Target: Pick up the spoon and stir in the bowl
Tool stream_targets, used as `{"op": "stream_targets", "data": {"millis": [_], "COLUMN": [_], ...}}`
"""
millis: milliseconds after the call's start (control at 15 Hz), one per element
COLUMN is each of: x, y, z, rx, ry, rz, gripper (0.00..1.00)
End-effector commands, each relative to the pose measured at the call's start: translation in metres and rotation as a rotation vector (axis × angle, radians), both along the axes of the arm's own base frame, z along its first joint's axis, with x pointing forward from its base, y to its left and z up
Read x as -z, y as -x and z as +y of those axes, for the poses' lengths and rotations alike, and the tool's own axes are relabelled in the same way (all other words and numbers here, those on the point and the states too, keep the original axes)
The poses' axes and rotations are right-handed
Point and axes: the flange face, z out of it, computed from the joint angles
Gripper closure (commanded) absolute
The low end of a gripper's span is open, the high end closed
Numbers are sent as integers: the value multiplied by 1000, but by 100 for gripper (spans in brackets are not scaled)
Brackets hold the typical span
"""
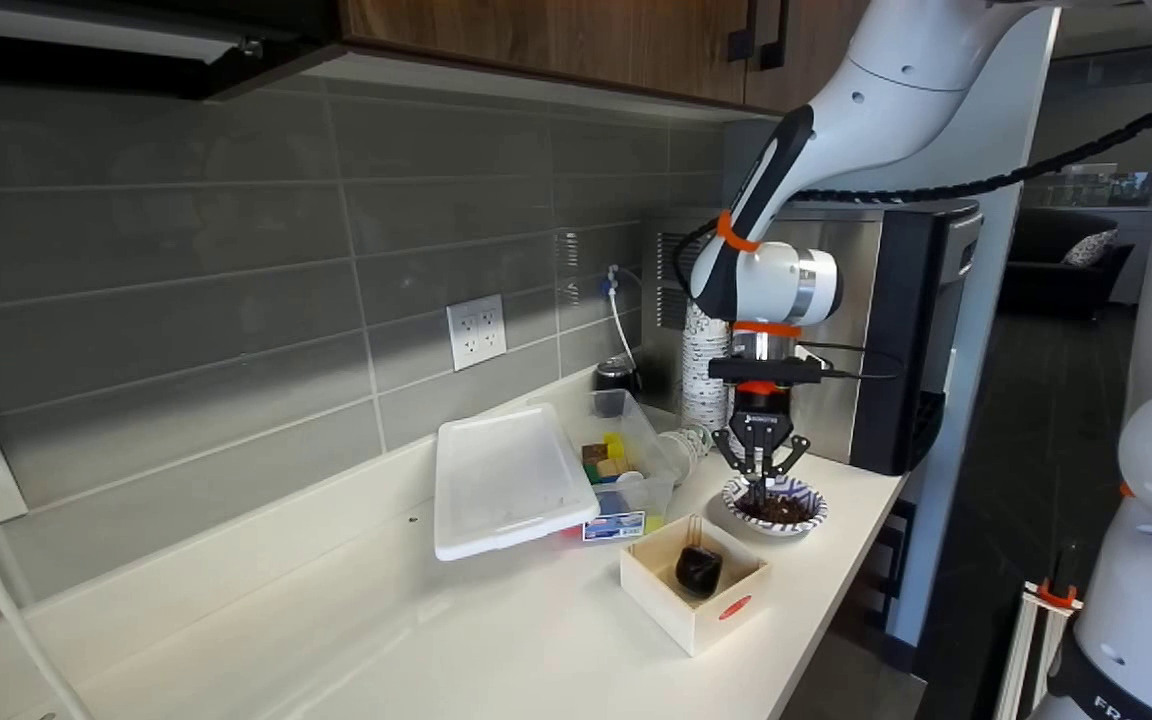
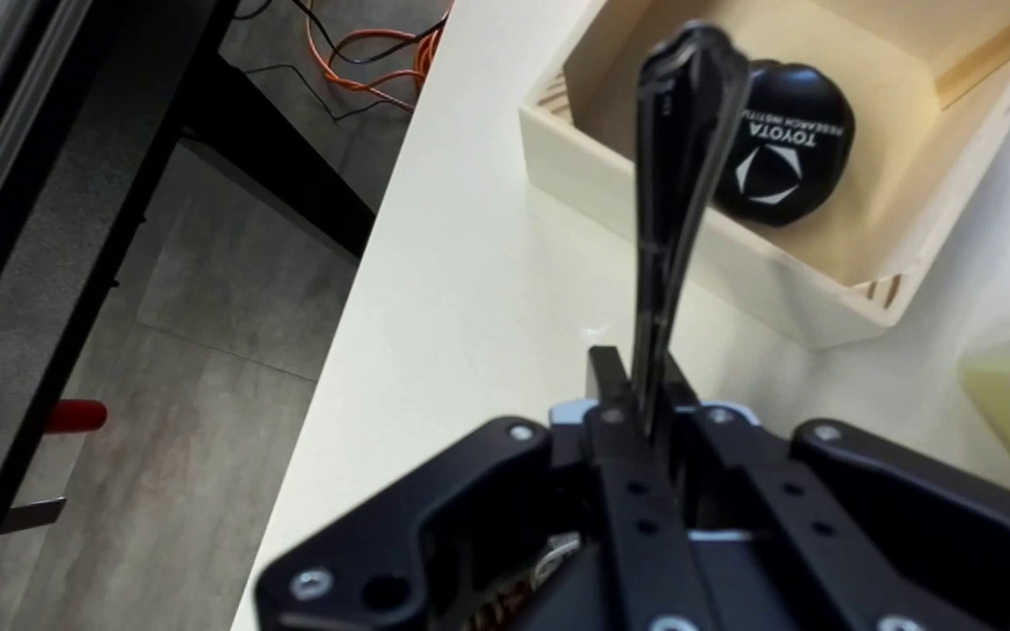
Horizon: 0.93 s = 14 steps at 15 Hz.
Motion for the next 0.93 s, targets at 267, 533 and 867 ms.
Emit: {"op": "stream_targets", "data": {"millis": [267,533,867], "x": [-4,3,10], "y": [19,17,9], "z": [-2,9,24], "rx": [11,27,68], "ry": [-37,-57,-90], "rz": [82,63,35], "gripper": [98,98,98]}}
